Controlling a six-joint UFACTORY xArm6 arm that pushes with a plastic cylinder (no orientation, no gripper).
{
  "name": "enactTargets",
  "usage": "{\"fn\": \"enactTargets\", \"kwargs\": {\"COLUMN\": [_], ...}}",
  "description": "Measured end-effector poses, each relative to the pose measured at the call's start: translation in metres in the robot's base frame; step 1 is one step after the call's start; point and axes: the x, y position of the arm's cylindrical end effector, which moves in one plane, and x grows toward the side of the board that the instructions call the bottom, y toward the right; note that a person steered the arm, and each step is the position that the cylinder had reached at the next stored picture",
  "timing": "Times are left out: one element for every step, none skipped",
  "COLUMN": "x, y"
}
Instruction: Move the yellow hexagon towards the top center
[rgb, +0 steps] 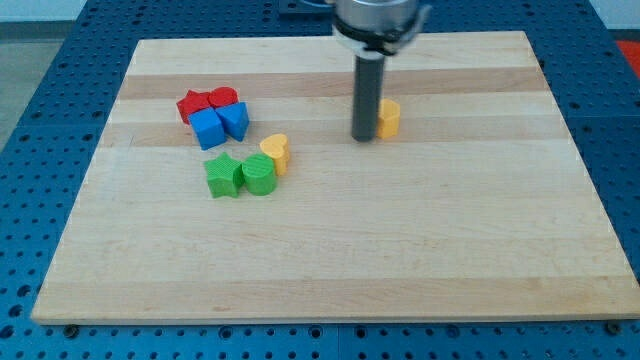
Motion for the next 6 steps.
{"fn": "enactTargets", "kwargs": {"x": [-0.004, 0.032, 0.042, 0.011, -0.028, -0.05], "y": [-0.009, -0.006, 0.026, 0.041, 0.024, 0.003]}}
